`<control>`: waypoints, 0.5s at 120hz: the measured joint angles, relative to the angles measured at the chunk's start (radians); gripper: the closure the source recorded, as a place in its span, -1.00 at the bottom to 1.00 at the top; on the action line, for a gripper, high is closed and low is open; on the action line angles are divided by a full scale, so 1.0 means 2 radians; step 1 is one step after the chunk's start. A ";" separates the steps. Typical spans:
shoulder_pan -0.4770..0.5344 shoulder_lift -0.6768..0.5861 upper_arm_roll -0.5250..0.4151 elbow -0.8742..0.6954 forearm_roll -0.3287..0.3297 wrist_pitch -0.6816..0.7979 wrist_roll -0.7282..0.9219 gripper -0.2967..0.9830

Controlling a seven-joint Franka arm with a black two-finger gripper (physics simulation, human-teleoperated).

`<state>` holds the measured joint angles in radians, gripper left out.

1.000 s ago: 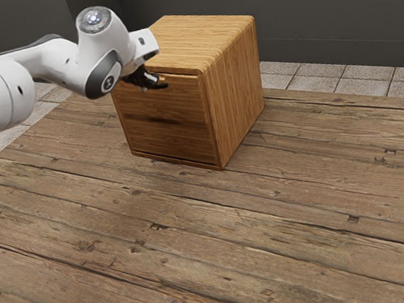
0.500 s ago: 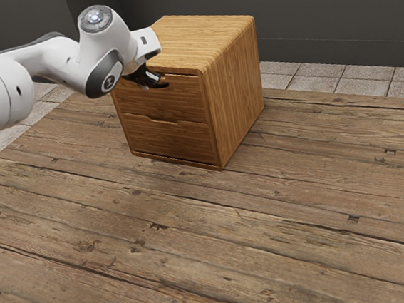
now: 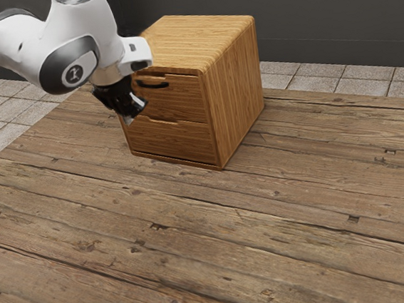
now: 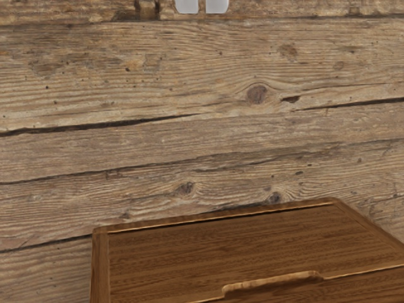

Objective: Push the drawer handle with one arm to close the drawer

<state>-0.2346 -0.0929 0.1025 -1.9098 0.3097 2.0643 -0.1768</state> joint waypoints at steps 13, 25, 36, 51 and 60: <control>0.007 -0.018 0.010 -0.047 -0.015 -0.024 -0.003 0.41; -0.025 -0.029 0.027 -0.046 -0.025 -0.041 -0.005 0.07; -0.044 -0.034 0.030 -0.021 -0.028 -0.063 -0.007 -0.14; -0.048 -0.033 0.031 0.022 -0.029 -0.107 -0.008 -0.32; -0.048 -0.032 0.030 0.036 -0.028 -0.133 -0.008 -0.38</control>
<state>-0.3315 -0.1567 0.1629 -1.8370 0.2536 1.7982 -0.1922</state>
